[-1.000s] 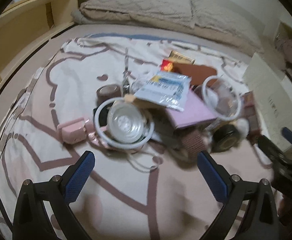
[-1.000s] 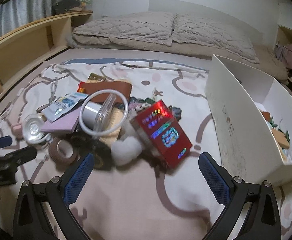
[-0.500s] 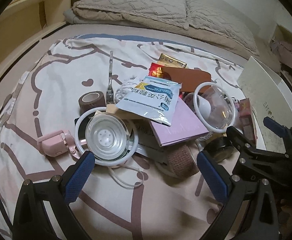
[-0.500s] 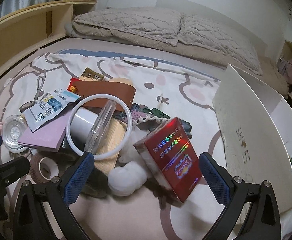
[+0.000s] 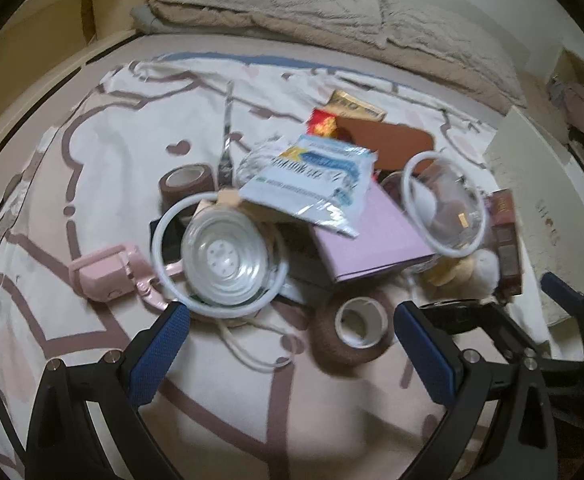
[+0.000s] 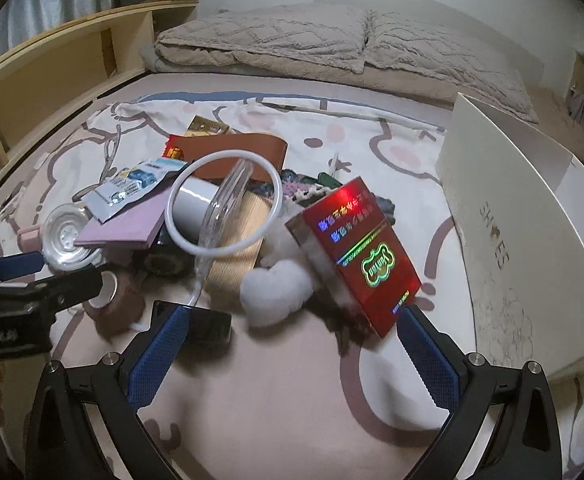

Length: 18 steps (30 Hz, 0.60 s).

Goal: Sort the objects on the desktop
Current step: 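Lower the right tool toward the black round jar while the left tool approaches the brown tape roll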

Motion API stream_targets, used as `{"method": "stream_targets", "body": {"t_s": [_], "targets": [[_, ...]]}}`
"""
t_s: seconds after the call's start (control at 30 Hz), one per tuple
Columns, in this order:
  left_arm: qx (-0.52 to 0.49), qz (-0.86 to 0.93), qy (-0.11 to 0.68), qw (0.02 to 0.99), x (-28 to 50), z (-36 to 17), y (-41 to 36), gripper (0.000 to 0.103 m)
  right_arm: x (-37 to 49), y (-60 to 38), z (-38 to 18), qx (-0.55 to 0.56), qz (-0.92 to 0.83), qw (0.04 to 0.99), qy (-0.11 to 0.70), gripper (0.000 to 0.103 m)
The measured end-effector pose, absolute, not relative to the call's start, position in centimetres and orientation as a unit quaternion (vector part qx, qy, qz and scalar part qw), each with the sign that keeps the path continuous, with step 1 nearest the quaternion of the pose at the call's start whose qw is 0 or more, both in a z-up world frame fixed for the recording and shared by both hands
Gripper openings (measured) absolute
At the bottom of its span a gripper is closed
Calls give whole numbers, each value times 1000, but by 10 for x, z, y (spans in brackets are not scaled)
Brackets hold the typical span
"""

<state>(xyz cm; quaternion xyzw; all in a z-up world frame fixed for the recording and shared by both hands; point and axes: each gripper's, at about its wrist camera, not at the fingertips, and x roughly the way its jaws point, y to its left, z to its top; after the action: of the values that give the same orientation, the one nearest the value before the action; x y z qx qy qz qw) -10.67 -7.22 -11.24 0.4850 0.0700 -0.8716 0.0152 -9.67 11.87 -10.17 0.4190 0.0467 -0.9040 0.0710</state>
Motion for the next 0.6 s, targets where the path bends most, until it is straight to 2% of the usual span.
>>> {"method": "stream_targets", "body": {"t_s": [0.33, 0.6], "targets": [[527, -848, 23, 44, -105, -133, -74, 102, -80, 116, -113, 440, -892, 80, 62, 103], [534, -845, -1, 37, -103, -137, -69, 102, -81, 119, -105, 418, -906, 72, 16, 103]]}}
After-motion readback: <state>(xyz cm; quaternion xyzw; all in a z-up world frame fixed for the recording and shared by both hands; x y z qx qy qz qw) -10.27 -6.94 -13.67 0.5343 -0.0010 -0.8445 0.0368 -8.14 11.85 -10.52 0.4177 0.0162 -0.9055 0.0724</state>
